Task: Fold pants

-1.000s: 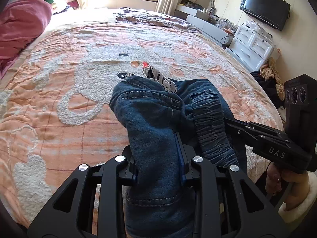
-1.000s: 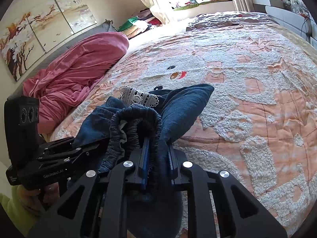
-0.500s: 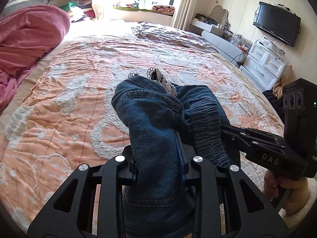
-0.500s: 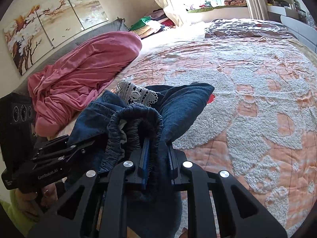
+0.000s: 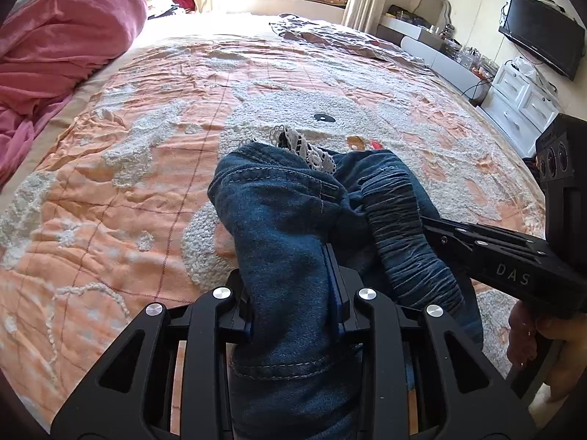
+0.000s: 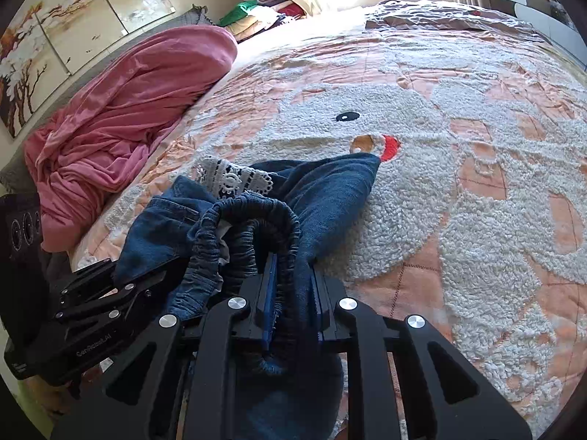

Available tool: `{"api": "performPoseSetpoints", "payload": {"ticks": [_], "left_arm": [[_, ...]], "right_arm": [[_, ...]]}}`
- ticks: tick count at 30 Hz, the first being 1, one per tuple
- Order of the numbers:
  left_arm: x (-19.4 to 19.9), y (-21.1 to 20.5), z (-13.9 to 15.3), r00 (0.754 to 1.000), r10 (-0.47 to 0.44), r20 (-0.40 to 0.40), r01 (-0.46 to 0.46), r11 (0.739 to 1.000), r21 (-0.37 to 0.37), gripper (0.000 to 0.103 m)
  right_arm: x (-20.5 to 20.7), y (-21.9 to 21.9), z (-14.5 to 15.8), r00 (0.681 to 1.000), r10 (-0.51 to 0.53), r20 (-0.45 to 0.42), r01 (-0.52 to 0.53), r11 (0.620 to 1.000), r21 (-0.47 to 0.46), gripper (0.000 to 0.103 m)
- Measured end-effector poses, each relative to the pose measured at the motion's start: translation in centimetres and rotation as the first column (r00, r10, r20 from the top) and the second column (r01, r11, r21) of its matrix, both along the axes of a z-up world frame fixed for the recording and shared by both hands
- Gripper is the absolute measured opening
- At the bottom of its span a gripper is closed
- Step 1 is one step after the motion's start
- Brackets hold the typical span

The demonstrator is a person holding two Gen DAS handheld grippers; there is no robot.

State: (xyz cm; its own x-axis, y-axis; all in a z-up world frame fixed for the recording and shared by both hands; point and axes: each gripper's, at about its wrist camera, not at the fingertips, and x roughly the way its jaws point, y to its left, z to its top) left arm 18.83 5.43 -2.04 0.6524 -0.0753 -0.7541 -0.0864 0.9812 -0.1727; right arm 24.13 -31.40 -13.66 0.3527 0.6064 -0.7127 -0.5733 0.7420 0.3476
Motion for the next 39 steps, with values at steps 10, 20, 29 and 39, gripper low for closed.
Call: {"api": "performPoseSetpoints", "payload": {"ticks": [10,20,29,39], "left_arm": [[0.2,0.0,-0.9,1.0,0.01,-0.01,-0.01,1.0,-0.005,0.029],[0.0,0.2,-1.0,1.0,0.015,-0.007,-0.015,1.0,-0.015,0.034],[-2.2,-0.2,0.9,0.999,0.016,0.033,-0.015,1.0,-0.022,0.058],[-9.3,-2.4,3.0,0.996,-0.007,0.086,0.007,1.0,0.001,0.093]], "right_arm": [[1.0,-1.2,-2.4,0.996,-0.064,-0.058,0.062,0.998,-0.021,0.04],[0.0,-1.6,-1.6,0.995,-0.101,0.008,0.101,0.993,-0.057,0.063],[-2.8,-4.1,0.8,0.991,-0.105,0.087,0.109,0.993,-0.044,0.086],[-8.5,-7.7,3.1,0.978,-0.089,0.188,0.095,0.995,-0.026,0.098]]}}
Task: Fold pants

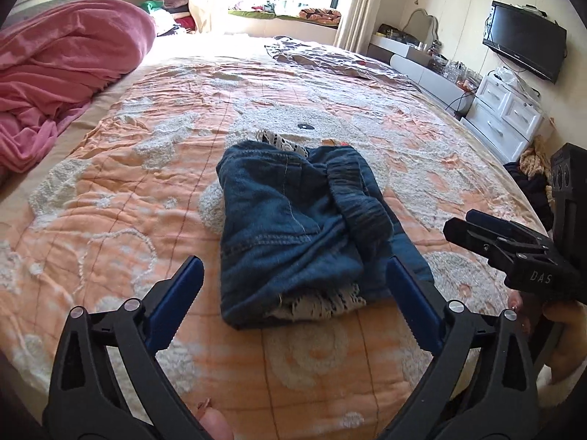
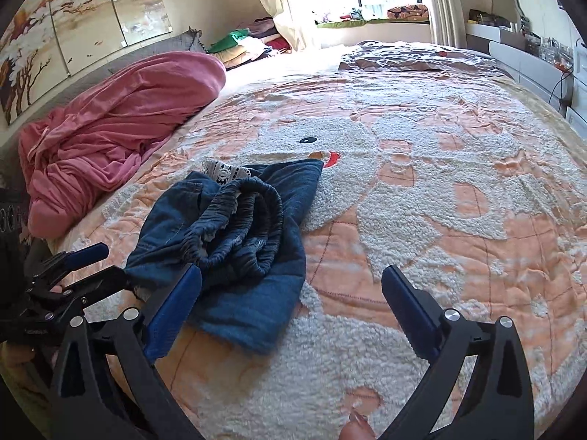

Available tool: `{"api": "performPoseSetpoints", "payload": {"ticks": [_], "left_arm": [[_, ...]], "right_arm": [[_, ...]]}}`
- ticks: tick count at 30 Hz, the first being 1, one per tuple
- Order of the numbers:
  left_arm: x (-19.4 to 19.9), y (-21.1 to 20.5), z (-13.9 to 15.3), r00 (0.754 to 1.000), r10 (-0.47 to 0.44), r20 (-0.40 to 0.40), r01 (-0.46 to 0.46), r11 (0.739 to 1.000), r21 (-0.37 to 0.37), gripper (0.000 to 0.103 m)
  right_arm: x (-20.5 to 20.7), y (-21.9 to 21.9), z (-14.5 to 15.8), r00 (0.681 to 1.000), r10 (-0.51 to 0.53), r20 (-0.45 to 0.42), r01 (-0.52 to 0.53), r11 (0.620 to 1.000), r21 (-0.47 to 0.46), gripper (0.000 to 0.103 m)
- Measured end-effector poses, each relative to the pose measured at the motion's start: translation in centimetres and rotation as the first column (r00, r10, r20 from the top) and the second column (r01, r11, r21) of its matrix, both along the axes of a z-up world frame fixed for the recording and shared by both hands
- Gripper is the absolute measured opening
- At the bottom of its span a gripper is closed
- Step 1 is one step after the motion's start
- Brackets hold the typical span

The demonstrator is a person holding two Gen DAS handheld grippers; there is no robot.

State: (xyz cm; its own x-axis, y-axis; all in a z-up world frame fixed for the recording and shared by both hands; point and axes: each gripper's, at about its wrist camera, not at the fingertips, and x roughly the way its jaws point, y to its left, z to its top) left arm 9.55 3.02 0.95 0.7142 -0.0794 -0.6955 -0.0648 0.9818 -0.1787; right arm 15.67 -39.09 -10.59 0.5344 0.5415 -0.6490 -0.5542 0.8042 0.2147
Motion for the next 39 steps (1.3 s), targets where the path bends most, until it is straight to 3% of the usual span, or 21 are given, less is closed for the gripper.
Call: {"api": "performPoseSetpoints", "payload": {"ticks": [7,13,39], "left_arm": [[-3.3,-1.5,-2.3,0.998,-0.012,-0.056,0.012,1.0,0.011,0.093],[-3.6,-1.9,-3.7,0.996,0.006,-0.093,-0.005,1.0,0.013,0.093],[-4.1,-1.9,-3.5,0.994,0.043,-0.099,-0.04,0.999,0.034,0.093]], "right_arm": [[-3.5,-1.4,-1.6,1.0,0.019,0.016,-0.017,0.996,-0.084,0.098],[-4.8,-2.1,-2.4,1.0,0.019,-0.001,-0.019,0.996,-0.088,0.098],[-5.5,-2.6,-2.4,1.0,0.005,0.007,-0.004,0.996,-0.091,0.098]]}}
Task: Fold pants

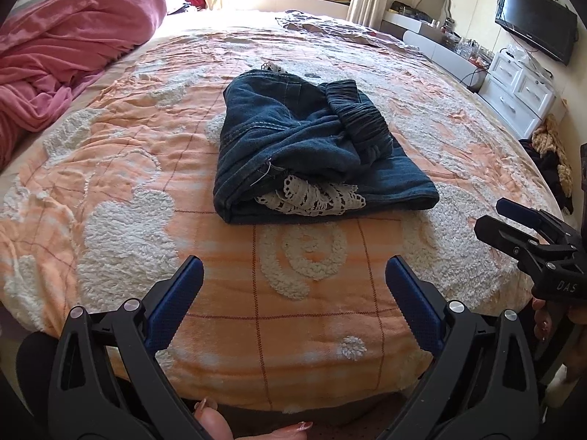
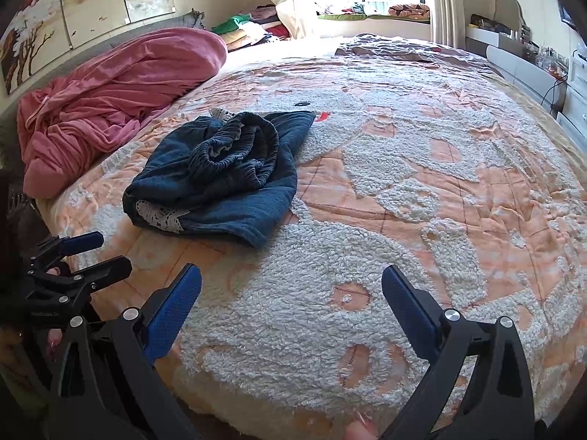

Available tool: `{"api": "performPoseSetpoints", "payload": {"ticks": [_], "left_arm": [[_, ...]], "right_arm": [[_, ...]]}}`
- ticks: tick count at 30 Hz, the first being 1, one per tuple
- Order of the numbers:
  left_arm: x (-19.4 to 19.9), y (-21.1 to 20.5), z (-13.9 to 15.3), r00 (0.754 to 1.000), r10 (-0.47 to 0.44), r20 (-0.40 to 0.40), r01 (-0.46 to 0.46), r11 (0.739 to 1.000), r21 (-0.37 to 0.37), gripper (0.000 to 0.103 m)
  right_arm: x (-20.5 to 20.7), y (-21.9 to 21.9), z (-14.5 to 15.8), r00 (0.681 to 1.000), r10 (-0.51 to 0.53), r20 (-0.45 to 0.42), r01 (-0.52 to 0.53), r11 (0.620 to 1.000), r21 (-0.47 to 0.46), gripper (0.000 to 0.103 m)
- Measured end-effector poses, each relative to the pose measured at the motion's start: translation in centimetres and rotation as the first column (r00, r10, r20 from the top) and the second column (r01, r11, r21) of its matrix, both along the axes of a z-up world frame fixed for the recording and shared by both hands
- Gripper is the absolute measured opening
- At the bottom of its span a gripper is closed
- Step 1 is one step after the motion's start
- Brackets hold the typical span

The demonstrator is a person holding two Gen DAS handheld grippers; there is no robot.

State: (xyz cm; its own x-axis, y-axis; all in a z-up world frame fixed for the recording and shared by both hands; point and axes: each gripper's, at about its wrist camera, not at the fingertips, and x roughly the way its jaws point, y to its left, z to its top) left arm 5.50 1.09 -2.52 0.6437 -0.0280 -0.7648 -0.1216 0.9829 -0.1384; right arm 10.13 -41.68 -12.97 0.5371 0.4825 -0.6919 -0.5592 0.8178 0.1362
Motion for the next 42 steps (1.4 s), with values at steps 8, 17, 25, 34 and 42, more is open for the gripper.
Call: {"api": "performPoseSetpoints", "payload": {"ticks": [8,17,25,34,42], "left_arm": [[0.1,0.1,0.1,1.0,-0.001,-0.009,0.001,1.0,-0.008,0.093],[0.1,0.0,0.2,1.0,-0.014,-0.002,0.014,1.0,-0.009,0.093],[0.0,-0.2,0.3,1.0,-0.023,-0.001,0.023,1.0,-0.008,0.093],[-0.2,0.4,0.2,1.0,0.007,-0.025,-0.007,1.0,0.006,0.093],[0.2,4.7,1.4,0.993,0.113,0.018,-0.113,0.993,-0.03,0.093]], "right_arm": [[0.0,0.1,0.0,1.0,-0.001,0.002,0.001,1.0,-0.005,0.098],[0.0,0.2,-0.1,1.0,-0.003,0.0,0.003,1.0,-0.013,0.098],[0.0,0.2,-0.2,1.0,-0.007,0.005,0.007,1.0,-0.022,0.098],[0.2,-0.1,-0.2,1.0,-0.018,0.004,0.018,0.999,-0.037,0.098],[2.2,-2.7,-0.6,0.992,-0.126,-0.003,0.126,0.991,-0.043,0.098]]}}
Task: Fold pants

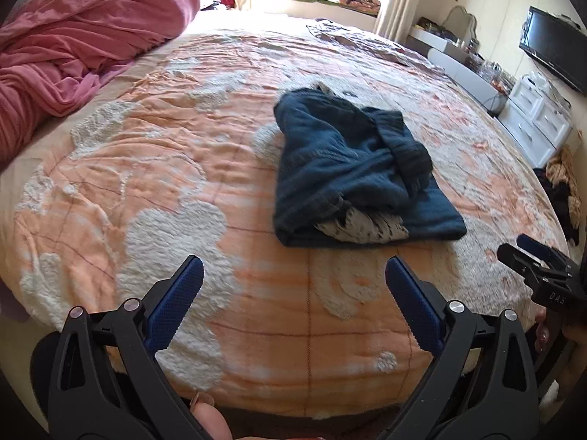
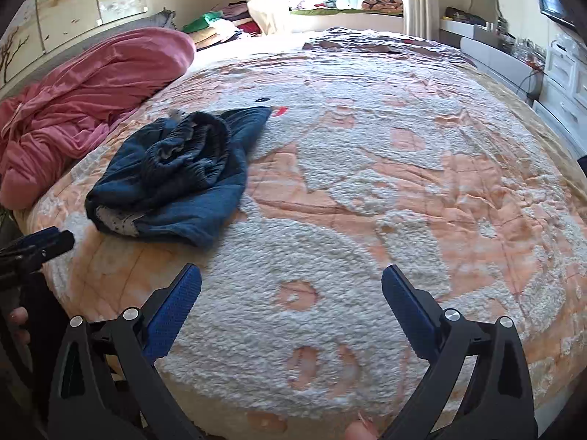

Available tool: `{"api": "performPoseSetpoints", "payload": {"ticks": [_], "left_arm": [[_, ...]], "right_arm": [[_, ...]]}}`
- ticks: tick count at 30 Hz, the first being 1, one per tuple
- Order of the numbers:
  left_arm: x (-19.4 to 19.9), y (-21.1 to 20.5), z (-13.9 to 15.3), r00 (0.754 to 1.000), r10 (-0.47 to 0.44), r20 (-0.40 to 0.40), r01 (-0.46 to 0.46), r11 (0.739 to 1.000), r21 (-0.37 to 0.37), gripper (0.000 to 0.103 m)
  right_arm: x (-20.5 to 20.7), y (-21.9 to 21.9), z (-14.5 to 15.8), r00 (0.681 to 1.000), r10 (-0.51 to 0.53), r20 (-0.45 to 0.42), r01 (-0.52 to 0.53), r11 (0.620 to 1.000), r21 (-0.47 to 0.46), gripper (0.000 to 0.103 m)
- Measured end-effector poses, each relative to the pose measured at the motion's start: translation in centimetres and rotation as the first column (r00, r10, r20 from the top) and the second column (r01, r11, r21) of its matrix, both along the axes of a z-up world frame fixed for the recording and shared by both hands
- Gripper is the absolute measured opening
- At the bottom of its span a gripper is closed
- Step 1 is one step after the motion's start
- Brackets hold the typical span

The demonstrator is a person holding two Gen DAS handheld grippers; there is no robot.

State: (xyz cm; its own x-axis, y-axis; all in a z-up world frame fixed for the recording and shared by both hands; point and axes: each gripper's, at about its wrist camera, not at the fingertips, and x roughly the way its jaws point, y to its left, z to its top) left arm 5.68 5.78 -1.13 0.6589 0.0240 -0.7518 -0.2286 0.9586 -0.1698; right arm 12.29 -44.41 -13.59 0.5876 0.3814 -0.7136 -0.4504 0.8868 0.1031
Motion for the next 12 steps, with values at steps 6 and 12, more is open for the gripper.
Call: {"api": "performPoseSetpoints", "payload": {"ticks": [6,12], "left_arm": [[4.4,9.2,-0.8,0.979,0.186,-0.085,-0.173,0.976,0.133,0.093],[10.6,18.8,-3.7,0.935,0.315,-0.161,-0.277,0.935,0.22,0.093]], "right_arm": [[5.7,-9.4,0.8,0.963,-0.27,0.021,0.27,0.963,-0.004,0.098],[14.8,-21.4,-0.9,0.834,-0.551,0.008,0.547,0.825,-0.141,0.098]]}}
